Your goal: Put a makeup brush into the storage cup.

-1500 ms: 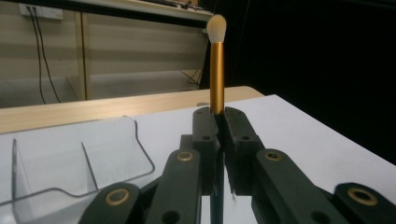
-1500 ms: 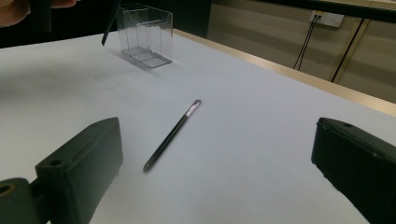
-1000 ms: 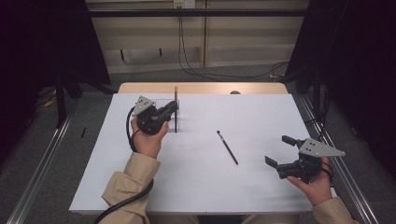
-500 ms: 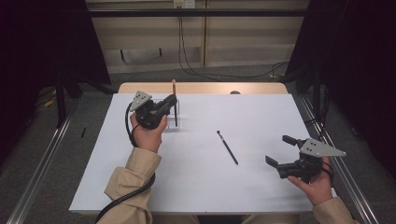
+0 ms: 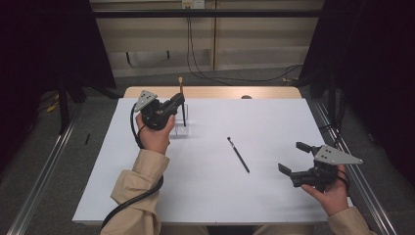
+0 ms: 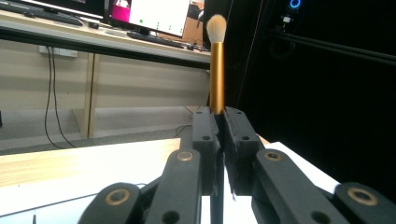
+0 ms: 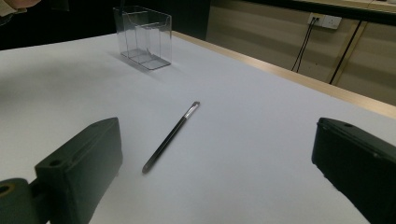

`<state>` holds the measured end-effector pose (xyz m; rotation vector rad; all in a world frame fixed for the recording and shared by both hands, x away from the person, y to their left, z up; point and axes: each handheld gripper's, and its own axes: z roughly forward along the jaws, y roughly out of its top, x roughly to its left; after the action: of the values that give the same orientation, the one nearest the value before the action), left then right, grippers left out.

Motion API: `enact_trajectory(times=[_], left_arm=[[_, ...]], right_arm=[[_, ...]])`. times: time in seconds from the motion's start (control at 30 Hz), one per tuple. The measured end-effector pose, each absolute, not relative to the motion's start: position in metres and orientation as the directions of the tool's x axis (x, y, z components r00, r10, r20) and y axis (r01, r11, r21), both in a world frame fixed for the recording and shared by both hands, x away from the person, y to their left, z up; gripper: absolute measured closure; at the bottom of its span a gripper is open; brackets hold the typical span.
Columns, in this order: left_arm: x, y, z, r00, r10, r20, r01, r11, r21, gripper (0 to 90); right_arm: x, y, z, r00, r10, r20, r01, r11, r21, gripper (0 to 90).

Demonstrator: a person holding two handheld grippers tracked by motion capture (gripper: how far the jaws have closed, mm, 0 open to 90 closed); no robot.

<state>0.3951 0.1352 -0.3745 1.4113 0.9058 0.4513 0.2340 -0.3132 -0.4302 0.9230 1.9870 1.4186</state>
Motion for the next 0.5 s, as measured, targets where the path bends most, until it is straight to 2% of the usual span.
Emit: enact_trajectory(times=[0.5], left_arm=[[0.4036,0.1354,-0.3662,0.600,0.757,-0.261,0.223,0.155,0.962,84.1]], right_arm=[[0.2344,-0.3134,-0.4307,-0.631,0.775,-0.024,0.231,0.218,0.948,1.4]])
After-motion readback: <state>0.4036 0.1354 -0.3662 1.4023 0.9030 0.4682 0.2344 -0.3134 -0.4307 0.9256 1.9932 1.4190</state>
